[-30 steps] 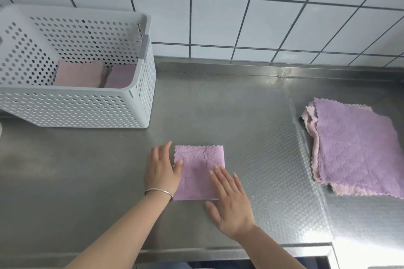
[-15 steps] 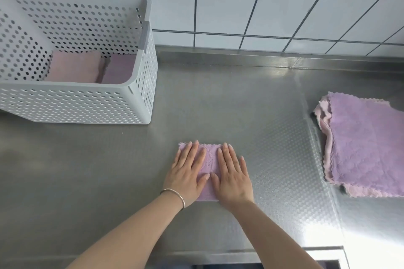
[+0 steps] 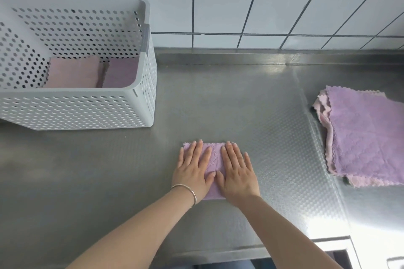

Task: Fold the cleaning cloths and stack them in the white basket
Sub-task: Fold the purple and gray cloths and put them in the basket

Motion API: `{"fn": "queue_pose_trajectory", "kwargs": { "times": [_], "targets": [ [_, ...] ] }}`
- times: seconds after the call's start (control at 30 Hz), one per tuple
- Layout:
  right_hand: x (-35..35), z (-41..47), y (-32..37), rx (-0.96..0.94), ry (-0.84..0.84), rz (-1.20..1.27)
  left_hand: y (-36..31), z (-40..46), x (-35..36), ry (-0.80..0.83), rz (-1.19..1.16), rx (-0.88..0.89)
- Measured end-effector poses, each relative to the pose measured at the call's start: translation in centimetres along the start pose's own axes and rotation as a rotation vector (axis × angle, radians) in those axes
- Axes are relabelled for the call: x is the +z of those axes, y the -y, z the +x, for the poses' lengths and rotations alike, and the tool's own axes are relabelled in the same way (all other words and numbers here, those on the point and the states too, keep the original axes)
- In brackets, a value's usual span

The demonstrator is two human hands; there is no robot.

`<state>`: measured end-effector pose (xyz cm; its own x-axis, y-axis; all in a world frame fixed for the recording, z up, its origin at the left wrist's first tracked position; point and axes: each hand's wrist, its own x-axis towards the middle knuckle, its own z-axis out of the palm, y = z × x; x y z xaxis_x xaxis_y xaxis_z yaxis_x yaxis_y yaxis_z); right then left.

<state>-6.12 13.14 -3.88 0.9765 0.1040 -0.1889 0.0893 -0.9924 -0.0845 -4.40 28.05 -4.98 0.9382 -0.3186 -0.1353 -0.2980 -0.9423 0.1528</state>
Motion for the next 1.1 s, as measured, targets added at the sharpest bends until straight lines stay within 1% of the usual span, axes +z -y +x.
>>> {"fn": "queue_pose_trajectory", "kwargs": {
  "times": [0.07,0.1,0.13,0.17,0.2,0.23,0.27,0.3,0.33,0.37,0.47,0.57,0.63,0.7,0.73,0.77,0.83,0.9,0.93,0.97,1.03,1.07,1.1],
  "targets": [
    [-0.9,0.1,0.1,-0.017,0.02,0.019,0.1,-0.1,-0.8,-0.01,-0.048,-0.044],
    [-1.5,0.2,-0.1,-0.007,0.064,0.078,0.1,-0.3,-1.2,-0.033,-0.132,-0.112],
    [-2.3,0.2,-0.2,0.028,0.087,0.145,0.4,-0.6,-2.0,-0.101,-0.223,-0.2],
    [-3.0,0.2,-0.4,0.095,0.052,0.227,0.6,-1.0,-2.6,-0.175,-0.307,-0.3],
    [-3.5,0.0,-0.5,0.187,-0.025,0.337,0.9,-1.2,-3.3,-0.194,-0.399,-0.402],
    [-4.0,-0.1,-0.6,0.301,-0.068,0.465,1.2,-1.4,-3.8,-0.166,-0.494,-0.499],
    [-4.5,-0.2,-0.7,0.421,-0.054,0.602,1.5,-1.4,-4.2,-0.111,-0.585,-0.606],
    [-4.7,-0.4,-0.8,0.526,-0.01,0.732,1.4,-1.3,-4.4,-0.039,-0.655,-0.706],
    [-4.8,-0.6,-1.0,0.59,0.045,0.804,1.1,-1.3,-4.5,0.02,-0.706,-0.773],
    [-4.7,-0.9,-1.1,0.609,0.107,0.819,0.7,-1.3,-4.5,0.066,-0.747,-0.817],
    [-4.3,-1.6,-1.2,0.578,0.214,0.818,-0.7,-1.3,-4.3,0.11,-0.782,-0.888],
    [-4.2,-1.6,-1.2,0.608,0.325,0.856,-1.1,-1.4,-5.1,0.136,-0.875,-0.965],
    [-4.3,-1.6,-1.5,0.605,0.358,0.919,-1.3,-1.7,-5.9,0.148,-1.054,-1.032],
    [-4.7,-1.8,-1.6,0.601,0.33,1.04,-1.4,-2.3,-7.2,0.209,-1.309,-1.116],
    [-5.1,-2.0,-1.6,0.596,0.301,1.123,-1.4,-2.6,-7.7,0.241,-1.461,-1.126],
    [-5.5,-2.1,-1.6,0.596,0.257,1.206,-1.5,-2.9,-8.2,0.267,-1.599,-1.098],
    [-6.7,-2.3,-1.4,0.567,0.183,1.351,-1.6,-3.4,-9.4,0.298,-1.814,-0.968],
    [-8.4,-2.4,-0.9,0.514,0.12,1.429,-1.6,-3.6,-10.5,0.292,-1.906,-0.843],
    [-9.3,-2.4,-0.6,0.476,0.083,1.438,-1.8,-3.7,-11.4,0.247,-1.863,-0.826],
    [-10.4,-2.2,-0.3,0.433,0.044,1.429,-1.8,-3.6,-12.1,0.143,-1.757,-0.807],
    [-12.8,-1.8,0.7,0.328,-0.021,1.429,-2.1,-3.4,-14.6,-0.134,-1.374,-0.74],
    [-14.1,-1.4,1.4,0.273,-0.041,1.448,-1.8,-3.5,-16.2,-0.248,-1.214,-0.682],
    [-15.4,-1.0,2.2,0.234,-0.058,1.469,-1.3,-3.6,-17.7,-0.318,-1.078,-0.626]
  ]
}}
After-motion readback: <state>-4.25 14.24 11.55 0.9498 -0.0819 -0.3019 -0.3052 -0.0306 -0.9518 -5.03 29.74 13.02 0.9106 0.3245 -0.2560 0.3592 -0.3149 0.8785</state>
